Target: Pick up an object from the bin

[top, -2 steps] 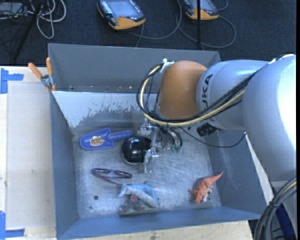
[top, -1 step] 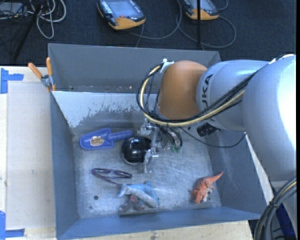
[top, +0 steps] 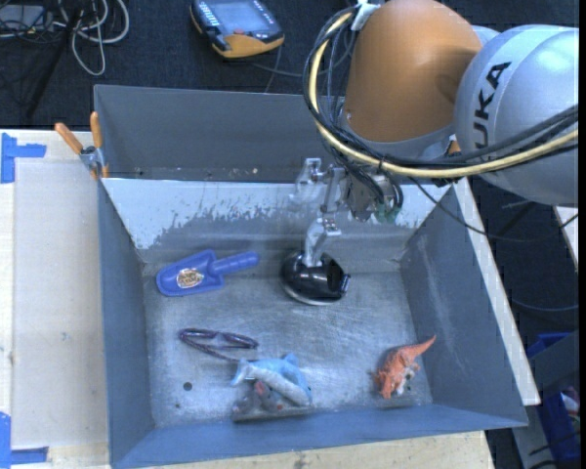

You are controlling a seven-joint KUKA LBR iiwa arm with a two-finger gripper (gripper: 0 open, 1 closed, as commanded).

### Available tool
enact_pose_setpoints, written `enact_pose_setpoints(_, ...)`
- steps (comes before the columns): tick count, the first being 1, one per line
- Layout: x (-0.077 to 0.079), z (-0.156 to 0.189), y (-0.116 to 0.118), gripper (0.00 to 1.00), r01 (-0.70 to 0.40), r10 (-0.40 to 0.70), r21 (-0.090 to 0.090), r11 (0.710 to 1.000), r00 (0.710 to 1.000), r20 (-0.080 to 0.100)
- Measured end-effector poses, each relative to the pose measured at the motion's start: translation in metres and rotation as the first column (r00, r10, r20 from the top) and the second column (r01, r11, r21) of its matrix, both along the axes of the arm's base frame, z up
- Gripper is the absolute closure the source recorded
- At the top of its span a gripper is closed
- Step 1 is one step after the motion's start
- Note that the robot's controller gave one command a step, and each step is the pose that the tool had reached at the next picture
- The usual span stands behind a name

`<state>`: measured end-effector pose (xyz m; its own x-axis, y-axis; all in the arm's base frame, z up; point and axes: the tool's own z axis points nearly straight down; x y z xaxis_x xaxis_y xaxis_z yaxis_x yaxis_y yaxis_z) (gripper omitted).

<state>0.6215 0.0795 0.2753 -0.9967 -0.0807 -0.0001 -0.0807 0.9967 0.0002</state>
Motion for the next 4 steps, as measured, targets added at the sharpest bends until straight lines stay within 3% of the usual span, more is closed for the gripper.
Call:
enact_pose_setpoints(1, 0.001, 0.012, 0.001, 1.0, -0.003, 0.003, 0.001, 1.0, 1.0, 0.007)
enact_pose_setpoints(2, -0.007, 0.024, 0.007, 1.0, -0.047, 0.047, 0.0, 0.999, 0.999, 0.002)
enact_pose_setpoints(3, -0.027, -0.064, 0.066, 0.0, -0.369, 0.369, 0.0, 0.929, 0.929, 0.003)
enact_pose_setpoints(4, -0.033, -0.082, 0.078, 0.0, -0.389, 0.389, 0.001, 0.921, 0.921, -0.002)
